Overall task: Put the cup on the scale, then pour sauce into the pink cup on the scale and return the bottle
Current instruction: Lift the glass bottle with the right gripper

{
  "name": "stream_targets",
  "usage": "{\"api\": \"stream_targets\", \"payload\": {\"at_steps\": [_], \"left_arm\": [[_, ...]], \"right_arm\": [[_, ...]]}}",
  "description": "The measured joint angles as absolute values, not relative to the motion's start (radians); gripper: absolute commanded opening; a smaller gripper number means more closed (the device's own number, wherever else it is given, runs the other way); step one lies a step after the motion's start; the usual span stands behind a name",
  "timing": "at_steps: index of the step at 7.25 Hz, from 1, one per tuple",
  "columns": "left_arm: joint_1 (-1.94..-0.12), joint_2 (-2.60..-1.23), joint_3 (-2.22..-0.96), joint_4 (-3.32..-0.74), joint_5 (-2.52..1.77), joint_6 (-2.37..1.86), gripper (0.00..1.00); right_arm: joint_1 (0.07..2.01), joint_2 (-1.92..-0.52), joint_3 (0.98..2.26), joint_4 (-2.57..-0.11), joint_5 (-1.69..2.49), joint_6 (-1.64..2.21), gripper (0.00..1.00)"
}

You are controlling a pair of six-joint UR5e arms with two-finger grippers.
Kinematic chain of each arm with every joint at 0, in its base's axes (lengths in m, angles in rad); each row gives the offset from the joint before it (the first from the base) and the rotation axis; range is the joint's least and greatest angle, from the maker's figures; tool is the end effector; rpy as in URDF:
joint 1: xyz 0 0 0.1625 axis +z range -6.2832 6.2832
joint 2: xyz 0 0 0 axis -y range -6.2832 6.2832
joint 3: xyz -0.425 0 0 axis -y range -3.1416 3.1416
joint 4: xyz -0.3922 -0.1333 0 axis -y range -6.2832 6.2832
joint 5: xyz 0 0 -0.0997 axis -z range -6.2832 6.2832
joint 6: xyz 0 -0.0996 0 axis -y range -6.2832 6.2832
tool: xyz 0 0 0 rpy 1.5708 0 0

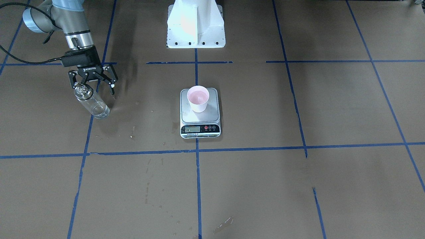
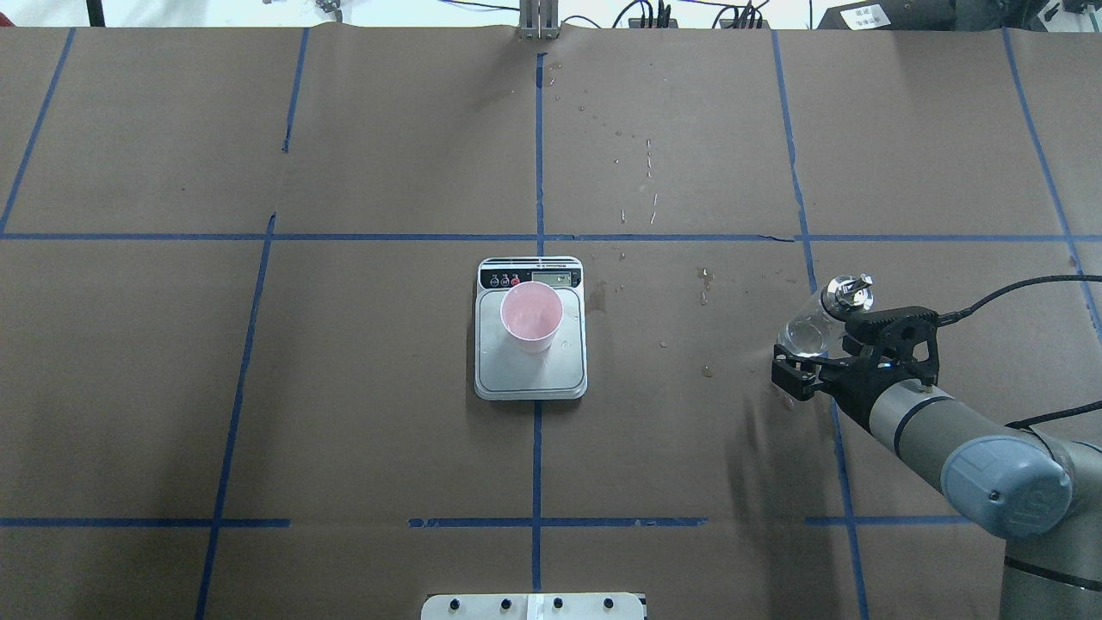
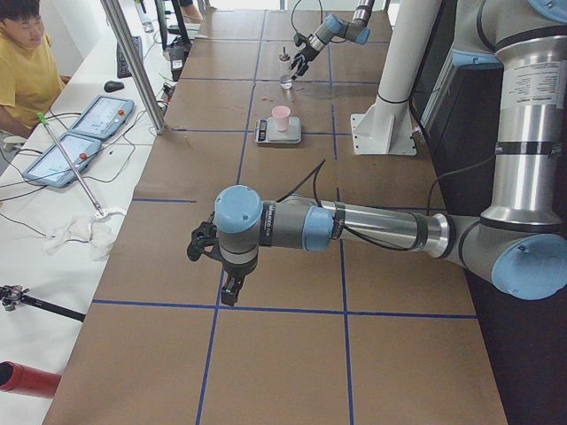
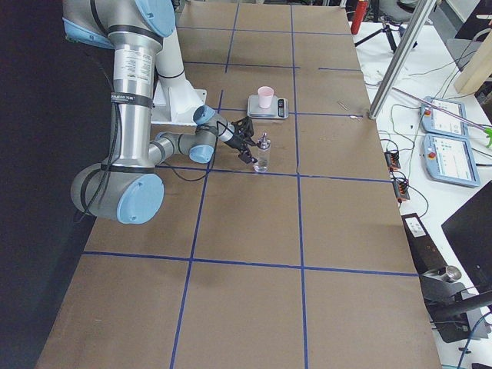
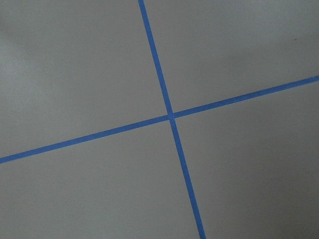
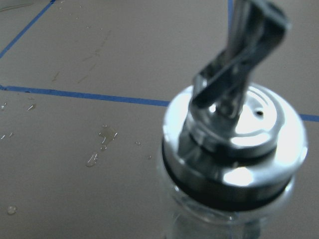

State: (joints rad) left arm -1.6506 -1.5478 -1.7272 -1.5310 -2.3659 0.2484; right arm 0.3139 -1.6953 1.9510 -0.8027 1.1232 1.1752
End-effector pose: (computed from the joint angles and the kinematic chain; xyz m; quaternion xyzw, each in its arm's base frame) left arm -0.1006 -0.4782 0.5953 0.1057 0.3745 0.0956 0.9162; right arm -0.3785 -0.3083 0.4466 0.3473 -0.3807 0.0739 0.8538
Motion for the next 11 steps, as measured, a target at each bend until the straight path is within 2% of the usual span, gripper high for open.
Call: {"api": "stream_targets", "payload": {"at_steps": [8, 9, 10, 11], "left_arm": [[-1.651, -1.545, -1.737, -1.529, -2.367, 0.248, 1.0], [-1.651, -1.544, -1.738, -1.529, -2.367, 0.248, 1.0], [-1.651, -1.544, -1.738, -1.529, -2.367, 0.248, 1.0], [-1.651, -1.545, -1.739, -1.529, -2.367, 0.249, 1.0]], "right_arm": [[0.311, -1.694, 1.924, -0.804, 0.99, 1.175, 0.99], [0.311, -1.693, 1.923, -0.804, 0.984, 1.175, 0.69], [0.311, -1.691, 1.922, -0.803, 0.978, 1.175, 0.24], [0.312, -1.687, 1.922, -0.802, 0.969, 1.176, 0.18]]}}
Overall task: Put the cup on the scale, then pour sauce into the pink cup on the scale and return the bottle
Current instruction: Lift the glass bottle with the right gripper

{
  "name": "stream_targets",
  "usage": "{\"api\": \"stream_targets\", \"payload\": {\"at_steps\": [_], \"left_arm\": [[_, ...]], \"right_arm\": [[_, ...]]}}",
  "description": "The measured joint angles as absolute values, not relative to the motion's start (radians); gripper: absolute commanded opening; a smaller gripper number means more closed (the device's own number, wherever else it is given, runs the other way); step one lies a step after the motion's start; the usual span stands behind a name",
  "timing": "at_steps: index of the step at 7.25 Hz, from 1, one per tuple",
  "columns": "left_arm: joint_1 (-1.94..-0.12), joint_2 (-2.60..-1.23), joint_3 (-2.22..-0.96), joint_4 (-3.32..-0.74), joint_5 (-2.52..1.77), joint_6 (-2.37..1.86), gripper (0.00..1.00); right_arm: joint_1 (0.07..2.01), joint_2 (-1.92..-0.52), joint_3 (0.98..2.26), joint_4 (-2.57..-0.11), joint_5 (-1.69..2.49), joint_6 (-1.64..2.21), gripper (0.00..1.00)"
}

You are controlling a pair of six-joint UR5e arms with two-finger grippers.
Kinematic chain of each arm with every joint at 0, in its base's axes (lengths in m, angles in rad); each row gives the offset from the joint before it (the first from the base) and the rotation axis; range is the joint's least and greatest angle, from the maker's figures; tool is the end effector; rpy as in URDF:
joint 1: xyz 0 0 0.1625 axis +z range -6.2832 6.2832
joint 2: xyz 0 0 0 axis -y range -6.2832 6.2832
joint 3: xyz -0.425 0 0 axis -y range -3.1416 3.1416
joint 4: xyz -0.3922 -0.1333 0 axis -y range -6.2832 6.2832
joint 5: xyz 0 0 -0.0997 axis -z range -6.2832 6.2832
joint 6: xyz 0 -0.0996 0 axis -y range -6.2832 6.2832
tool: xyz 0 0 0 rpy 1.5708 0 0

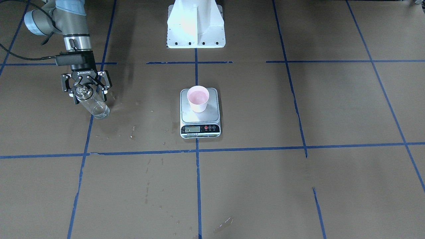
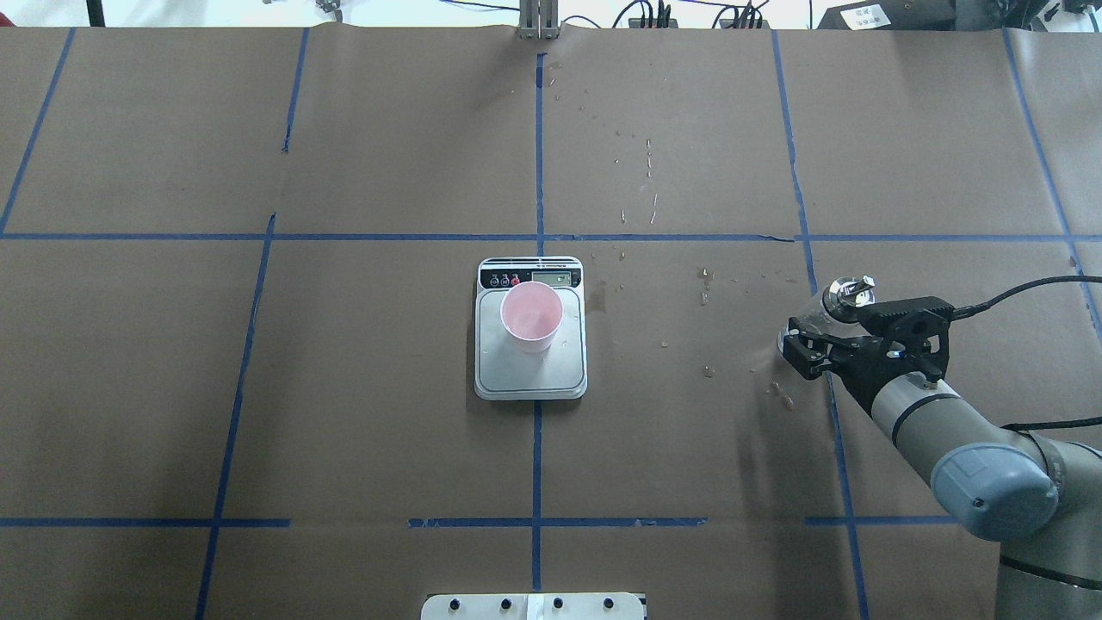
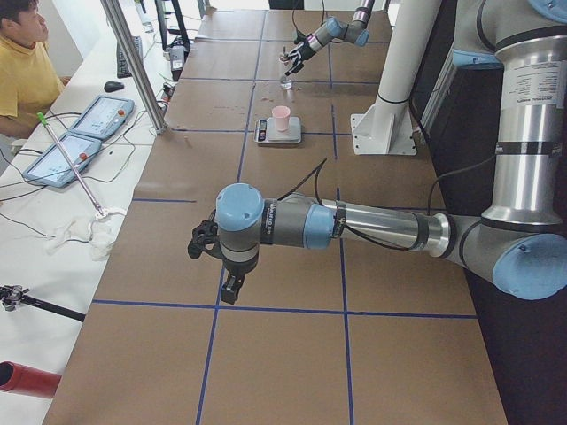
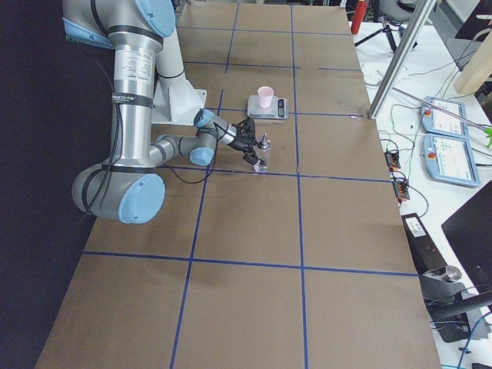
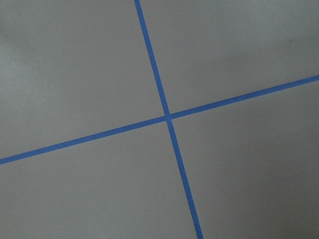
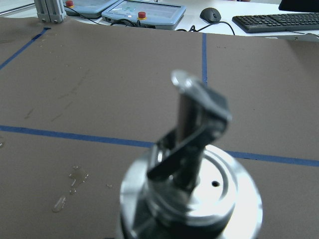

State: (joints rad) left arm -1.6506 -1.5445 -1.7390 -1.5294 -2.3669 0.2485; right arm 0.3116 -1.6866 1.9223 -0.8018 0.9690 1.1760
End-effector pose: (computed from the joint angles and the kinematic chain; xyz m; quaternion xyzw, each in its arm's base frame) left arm -0.1005 -0.4768 0.5912 0.1089 0.3744 0.0970 0.9157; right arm -0.3750 -0.3201 0.4530 0.4028 -0.3416 0.1078 0.8423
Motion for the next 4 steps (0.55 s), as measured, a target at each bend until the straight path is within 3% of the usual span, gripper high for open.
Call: {"api": "stream_targets", "payload": {"at_steps": [2, 3, 4], "left_arm": [[-1.651, -1.545, -1.739, -1.529, -2.367, 0.249, 1.0], [-1.651, -1.544, -1.739, -1.529, -2.367, 0.249, 1.0], [-1.651, -1.543, -1.739, -1.529, -2.367, 0.249, 1.0]], "right_arm": [[0.313, -1.676, 1.923, -0.8, 0.946, 1.176, 0.18], [0.313, -1.675, 1.924, -0.799, 0.932, 1.177, 0.13], [0.313, -1.674, 1.927, -0.799, 0.922, 1.177, 0.02]]}}
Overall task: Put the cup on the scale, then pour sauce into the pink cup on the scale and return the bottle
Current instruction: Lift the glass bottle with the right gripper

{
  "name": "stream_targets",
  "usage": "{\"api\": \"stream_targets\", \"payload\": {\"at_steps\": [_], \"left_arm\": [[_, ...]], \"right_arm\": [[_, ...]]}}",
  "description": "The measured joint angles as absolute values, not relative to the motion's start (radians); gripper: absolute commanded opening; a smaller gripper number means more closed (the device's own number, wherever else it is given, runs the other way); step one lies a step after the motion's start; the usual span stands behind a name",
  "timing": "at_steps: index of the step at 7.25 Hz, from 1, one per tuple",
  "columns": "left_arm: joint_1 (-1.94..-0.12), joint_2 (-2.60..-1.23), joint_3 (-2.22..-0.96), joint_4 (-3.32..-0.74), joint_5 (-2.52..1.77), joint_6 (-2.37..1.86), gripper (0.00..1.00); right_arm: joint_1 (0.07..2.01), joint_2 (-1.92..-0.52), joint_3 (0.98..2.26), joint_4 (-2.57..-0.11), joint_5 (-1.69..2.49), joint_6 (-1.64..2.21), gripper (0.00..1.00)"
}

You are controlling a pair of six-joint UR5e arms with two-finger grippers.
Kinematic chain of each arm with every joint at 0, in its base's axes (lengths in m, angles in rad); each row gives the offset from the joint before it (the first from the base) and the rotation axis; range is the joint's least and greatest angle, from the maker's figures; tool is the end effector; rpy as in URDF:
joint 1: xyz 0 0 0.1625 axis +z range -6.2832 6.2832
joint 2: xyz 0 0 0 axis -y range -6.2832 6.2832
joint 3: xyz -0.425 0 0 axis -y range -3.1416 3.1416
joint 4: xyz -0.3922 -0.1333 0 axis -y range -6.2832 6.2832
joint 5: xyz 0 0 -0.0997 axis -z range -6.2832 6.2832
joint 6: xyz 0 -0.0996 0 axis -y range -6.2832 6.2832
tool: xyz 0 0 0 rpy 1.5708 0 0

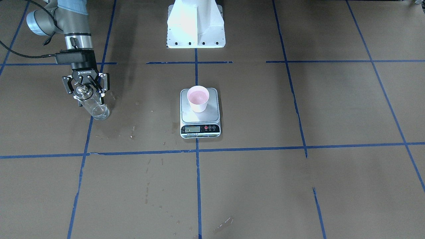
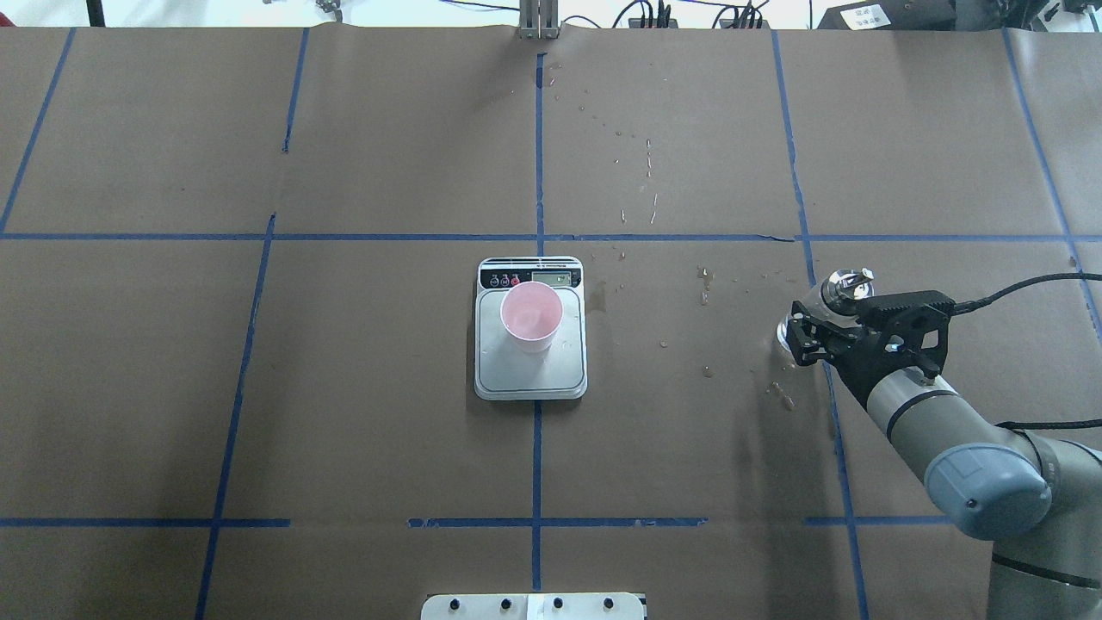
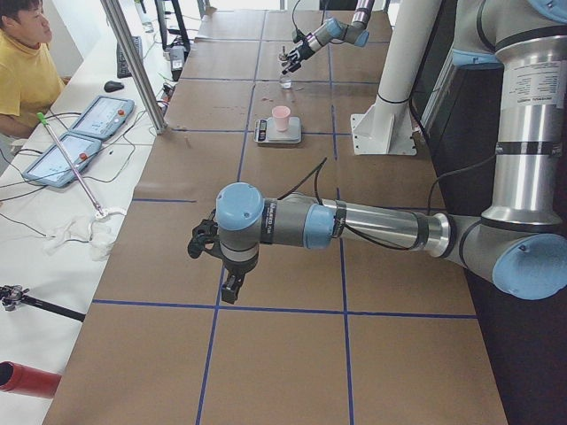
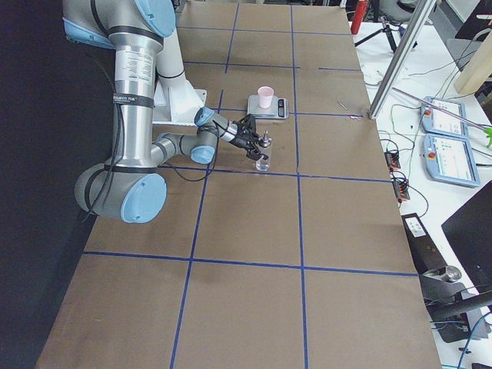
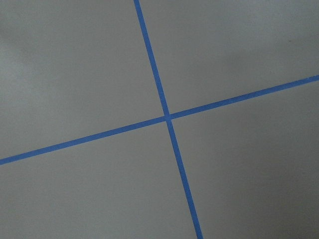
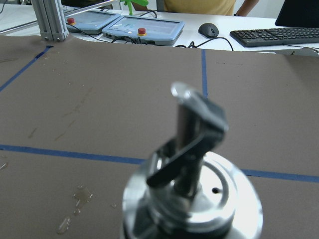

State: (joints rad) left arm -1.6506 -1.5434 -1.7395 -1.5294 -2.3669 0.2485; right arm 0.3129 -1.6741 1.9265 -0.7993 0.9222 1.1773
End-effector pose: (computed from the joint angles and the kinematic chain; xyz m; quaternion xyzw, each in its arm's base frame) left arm -0.1004 -0.4763 0.5915 0.1087 0.3744 0.0969 0.9158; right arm -0.3739 -0.3243 0.4434 0.4213 -0.3396 0.1227 0.8320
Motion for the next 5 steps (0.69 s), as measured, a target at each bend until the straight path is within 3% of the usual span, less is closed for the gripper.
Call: {"api": "stream_targets", "payload": {"at_steps": [5], "left_arm": [[-1.651, -1.543, -1.739, -1.531, -2.367, 0.249, 1.0]], "right_arm": [[0.334, -1.56, 1.943, -0.802, 0.844, 0.868, 0.0]]}}
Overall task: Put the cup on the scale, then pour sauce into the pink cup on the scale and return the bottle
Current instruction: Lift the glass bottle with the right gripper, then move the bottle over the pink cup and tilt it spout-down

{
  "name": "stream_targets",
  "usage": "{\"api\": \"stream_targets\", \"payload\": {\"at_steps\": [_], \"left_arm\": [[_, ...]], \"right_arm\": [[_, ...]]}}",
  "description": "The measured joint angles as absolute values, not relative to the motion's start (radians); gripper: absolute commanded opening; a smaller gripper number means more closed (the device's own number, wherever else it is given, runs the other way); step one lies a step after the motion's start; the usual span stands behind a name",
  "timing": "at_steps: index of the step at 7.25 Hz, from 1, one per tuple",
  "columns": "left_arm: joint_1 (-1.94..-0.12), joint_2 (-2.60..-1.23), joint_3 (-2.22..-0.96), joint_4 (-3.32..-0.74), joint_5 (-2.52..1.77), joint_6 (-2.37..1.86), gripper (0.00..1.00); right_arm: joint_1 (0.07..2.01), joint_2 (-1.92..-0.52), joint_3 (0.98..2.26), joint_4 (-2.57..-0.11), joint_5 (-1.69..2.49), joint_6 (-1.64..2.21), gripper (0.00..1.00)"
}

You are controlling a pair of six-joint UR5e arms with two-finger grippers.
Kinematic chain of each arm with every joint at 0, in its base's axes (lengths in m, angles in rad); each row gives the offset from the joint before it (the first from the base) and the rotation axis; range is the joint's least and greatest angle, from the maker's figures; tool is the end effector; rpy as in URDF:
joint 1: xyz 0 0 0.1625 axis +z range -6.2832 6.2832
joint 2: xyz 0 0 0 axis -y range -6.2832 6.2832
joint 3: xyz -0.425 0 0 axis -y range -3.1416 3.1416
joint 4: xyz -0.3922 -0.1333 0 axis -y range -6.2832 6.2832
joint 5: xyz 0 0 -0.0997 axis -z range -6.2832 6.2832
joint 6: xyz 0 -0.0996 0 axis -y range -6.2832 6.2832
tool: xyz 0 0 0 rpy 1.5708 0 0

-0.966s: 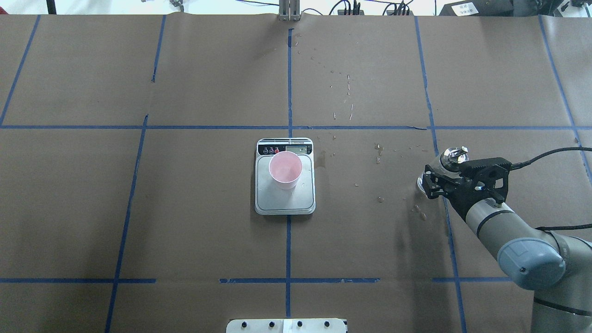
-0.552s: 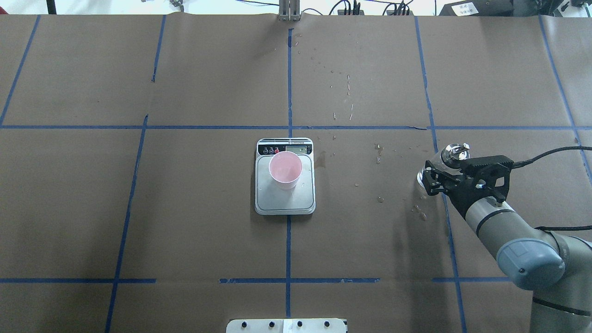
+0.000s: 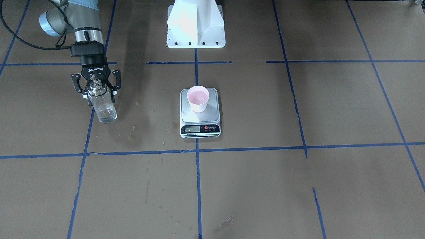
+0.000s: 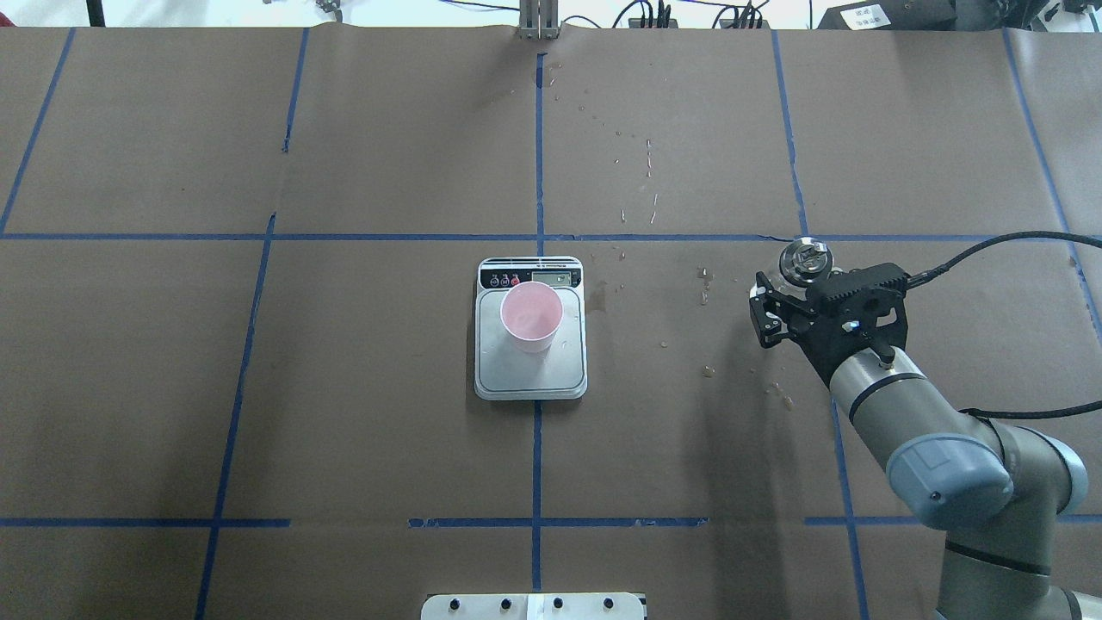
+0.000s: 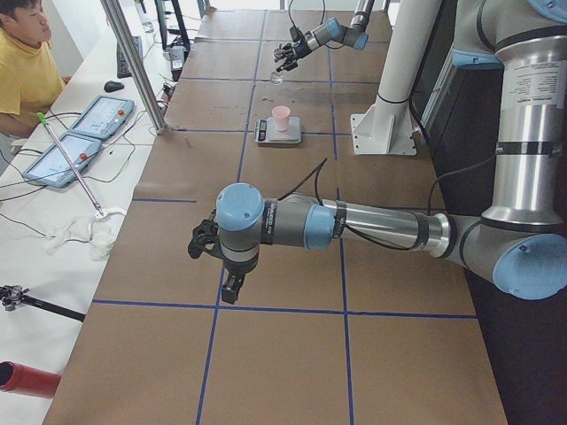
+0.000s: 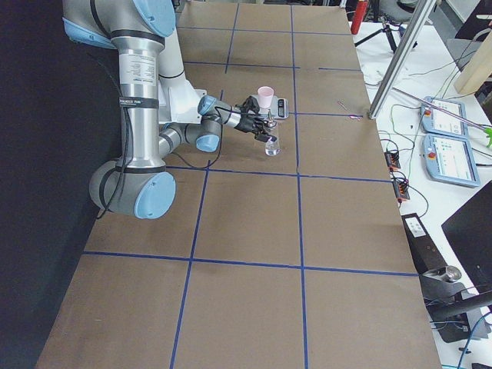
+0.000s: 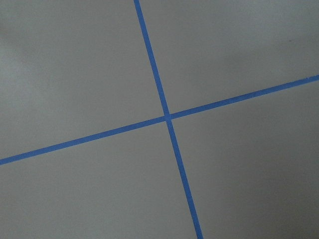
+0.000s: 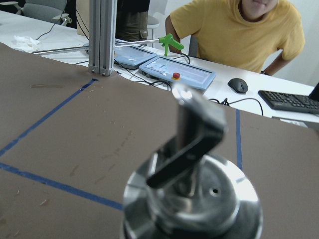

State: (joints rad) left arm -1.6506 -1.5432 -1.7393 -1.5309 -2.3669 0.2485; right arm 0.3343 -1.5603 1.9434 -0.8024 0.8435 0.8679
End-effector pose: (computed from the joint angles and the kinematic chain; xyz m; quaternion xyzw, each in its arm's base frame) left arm -0.1004 -0.4763 0.5915 0.1092 0.3743 0.0971 0.9157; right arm -0.3849 -0.3449 0.3801 0.5113 -0.2941 0.0467 0.8061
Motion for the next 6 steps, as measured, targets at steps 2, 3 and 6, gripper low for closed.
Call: {"api": "stream_targets", "payload": {"at_steps": [2, 3, 6], "left_arm": [[-1.65, -1.543, -1.739, -1.532, -2.367, 0.249, 1.0], [-1.65, -1.544, -1.739, -1.532, -2.368, 0.249, 1.0], [-1.649, -1.545, -1.739, -1.533, -2.369, 0.249, 1.0]], "right_arm": [[0.386, -1.527, 1.95, -0.802, 0.842, 0.654, 0.0], [0.396, -1.513, 1.948, -0.808, 0.838, 0.579, 0.0], [0.378, -1.301, 1.907, -1.147, 0.748, 0.463, 0.0]]}}
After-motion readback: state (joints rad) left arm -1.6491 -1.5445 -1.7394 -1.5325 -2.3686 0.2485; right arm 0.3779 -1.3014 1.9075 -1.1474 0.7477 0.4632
